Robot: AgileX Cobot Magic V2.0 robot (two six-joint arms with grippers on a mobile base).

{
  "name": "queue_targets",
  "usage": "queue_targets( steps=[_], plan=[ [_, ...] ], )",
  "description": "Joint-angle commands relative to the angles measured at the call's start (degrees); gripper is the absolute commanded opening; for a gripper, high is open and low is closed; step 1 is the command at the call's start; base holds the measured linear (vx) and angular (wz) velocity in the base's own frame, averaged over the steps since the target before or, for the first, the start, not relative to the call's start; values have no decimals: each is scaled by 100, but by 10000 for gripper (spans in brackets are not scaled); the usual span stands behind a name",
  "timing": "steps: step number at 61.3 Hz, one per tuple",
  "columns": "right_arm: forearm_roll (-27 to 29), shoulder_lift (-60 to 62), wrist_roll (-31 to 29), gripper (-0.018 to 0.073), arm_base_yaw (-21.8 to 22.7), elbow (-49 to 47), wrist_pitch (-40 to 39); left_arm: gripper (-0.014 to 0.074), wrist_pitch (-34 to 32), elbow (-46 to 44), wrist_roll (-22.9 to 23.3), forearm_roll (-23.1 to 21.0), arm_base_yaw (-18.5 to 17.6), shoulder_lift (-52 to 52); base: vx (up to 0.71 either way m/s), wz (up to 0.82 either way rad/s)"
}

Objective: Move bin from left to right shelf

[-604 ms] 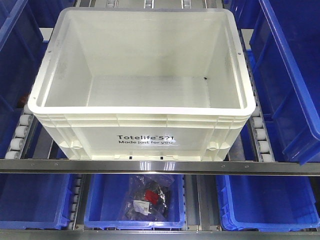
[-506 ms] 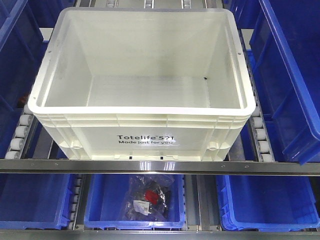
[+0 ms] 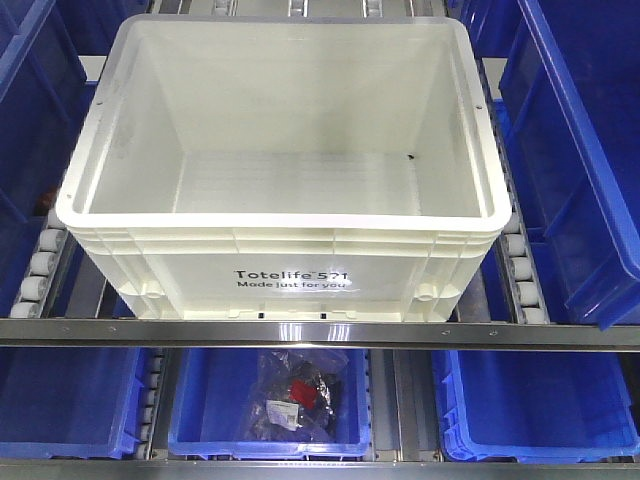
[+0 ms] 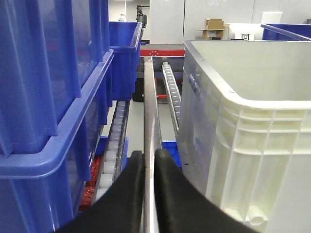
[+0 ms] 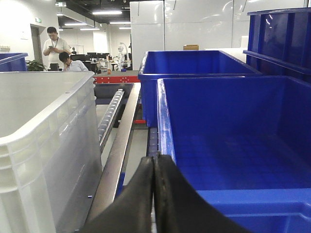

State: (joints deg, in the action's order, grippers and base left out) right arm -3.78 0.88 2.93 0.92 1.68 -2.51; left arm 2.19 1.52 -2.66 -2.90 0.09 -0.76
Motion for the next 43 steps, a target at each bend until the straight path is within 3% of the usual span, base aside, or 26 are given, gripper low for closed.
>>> queue_targets(
  steps=[1, 26, 43],
  plan=[
    [-23, 54, -19, -9, 37, 58, -413, 38, -433, -127, 40, -44, -36, -55, 0, 0],
    [-23, 54, -17, -9, 37, -23, -517, 38, -617, -194, 40, -30, -37, -55, 0, 0],
    [-42, -70, -36, -9, 37, -1324, 40, 38, -588, -1427, 40, -42, -37, -48, 0, 0]
  ],
)
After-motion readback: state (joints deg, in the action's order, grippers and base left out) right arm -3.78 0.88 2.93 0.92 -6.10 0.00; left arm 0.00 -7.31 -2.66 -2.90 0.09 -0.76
